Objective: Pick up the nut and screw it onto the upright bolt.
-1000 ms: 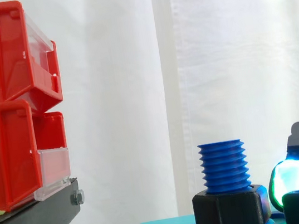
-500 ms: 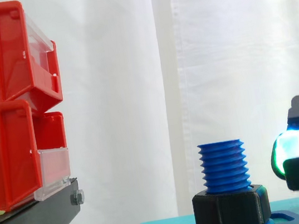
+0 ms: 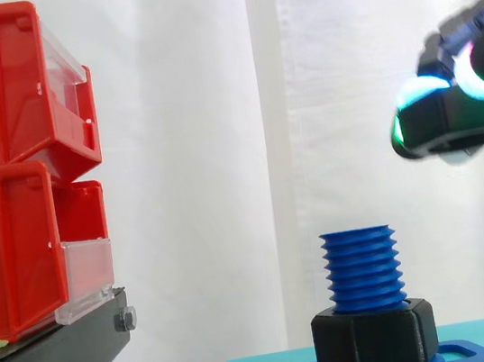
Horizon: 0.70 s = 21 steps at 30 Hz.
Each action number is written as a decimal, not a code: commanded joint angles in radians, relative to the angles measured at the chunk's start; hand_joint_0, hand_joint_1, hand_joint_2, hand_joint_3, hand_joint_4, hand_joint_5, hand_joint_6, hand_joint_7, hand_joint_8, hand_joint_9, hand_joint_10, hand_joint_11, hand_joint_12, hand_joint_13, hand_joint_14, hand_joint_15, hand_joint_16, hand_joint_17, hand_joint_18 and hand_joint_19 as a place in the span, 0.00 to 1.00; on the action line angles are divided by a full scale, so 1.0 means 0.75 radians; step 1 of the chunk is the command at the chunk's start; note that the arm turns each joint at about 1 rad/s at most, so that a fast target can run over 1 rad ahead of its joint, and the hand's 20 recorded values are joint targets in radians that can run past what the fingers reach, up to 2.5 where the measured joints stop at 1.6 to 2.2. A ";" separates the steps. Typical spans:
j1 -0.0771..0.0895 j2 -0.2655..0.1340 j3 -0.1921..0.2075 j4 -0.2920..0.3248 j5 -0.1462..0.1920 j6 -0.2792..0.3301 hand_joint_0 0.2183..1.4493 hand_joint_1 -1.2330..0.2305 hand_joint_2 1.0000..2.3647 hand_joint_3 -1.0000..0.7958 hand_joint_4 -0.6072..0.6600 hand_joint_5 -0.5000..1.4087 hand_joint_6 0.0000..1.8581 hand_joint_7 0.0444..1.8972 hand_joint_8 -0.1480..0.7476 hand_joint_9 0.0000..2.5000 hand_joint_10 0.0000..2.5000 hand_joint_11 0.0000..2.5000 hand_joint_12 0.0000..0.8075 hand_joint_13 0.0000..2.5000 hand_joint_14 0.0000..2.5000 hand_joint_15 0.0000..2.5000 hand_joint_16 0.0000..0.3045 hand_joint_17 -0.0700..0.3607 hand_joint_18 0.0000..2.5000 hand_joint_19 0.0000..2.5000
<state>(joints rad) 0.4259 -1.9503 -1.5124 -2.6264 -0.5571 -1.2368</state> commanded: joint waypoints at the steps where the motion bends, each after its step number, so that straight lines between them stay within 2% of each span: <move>1: -0.012 0.001 0.100 -0.082 -0.055 -0.024 0.27 0.38 0.00 0.28 0.74 0.17 0.27 0.65 0.55 0.20 0.00 0.00 0.49 0.20 0.00 0.00 0.16 0.42 0.19 0.00; 4: -0.016 0.001 0.100 -0.059 -0.079 -0.049 0.27 0.38 0.00 0.28 0.74 0.17 0.27 0.65 0.55 0.20 0.00 0.00 0.49 0.20 0.00 0.00 0.16 0.42 0.19 0.00; 7: -0.022 -0.005 0.100 0.013 -0.141 -0.112 0.27 0.38 0.00 0.28 0.74 0.17 0.27 0.65 0.55 0.20 0.00 0.00 0.49 0.20 0.00 0.00 0.16 0.42 0.19 0.00; 9: -0.024 -0.030 0.100 0.060 -0.188 -0.157 0.27 0.38 0.00 0.28 0.74 0.17 0.27 0.65 0.55 0.20 0.00 0.00 0.49 0.20 0.00 0.00 0.16 0.42 0.19 0.00; 10: -0.026 -0.054 0.100 0.072 -0.202 -0.161 0.27 0.39 0.00 0.28 0.74 0.17 0.27 0.65 0.55 0.20 0.00 0.00 0.49 0.20 0.00 0.00 0.16 0.42 0.19 0.00; 12: -0.028 -0.059 0.100 0.082 -0.214 -0.159 0.27 0.39 0.00 0.28 0.74 0.17 0.27 0.65 0.55 0.20 0.00 0.00 0.49 0.20 0.00 0.00 0.16 0.42 0.19 0.00; 13: -0.032 -0.063 0.100 0.096 -0.235 -0.155 0.27 0.39 0.00 0.28 0.74 0.17 0.27 0.65 0.56 0.20 0.00 0.00 0.49 0.20 0.00 0.00 0.16 0.42 0.19 0.00; 18: -0.034 -0.071 0.100 0.096 -0.261 -0.153 0.27 0.39 0.00 0.28 0.74 0.17 0.27 0.65 0.56 0.21 0.00 0.00 0.49 0.20 0.00 0.00 0.16 0.42 0.19 0.00; 21: -0.044 -0.089 0.100 0.092 -0.309 -0.139 0.27 0.39 0.00 0.28 0.74 0.17 0.27 0.65 0.56 0.21 0.00 0.00 0.49 0.21 0.00 0.00 0.16 0.42 0.20 0.01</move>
<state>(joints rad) 0.3982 -2.0061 -1.4374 -2.5555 -0.7602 -1.3480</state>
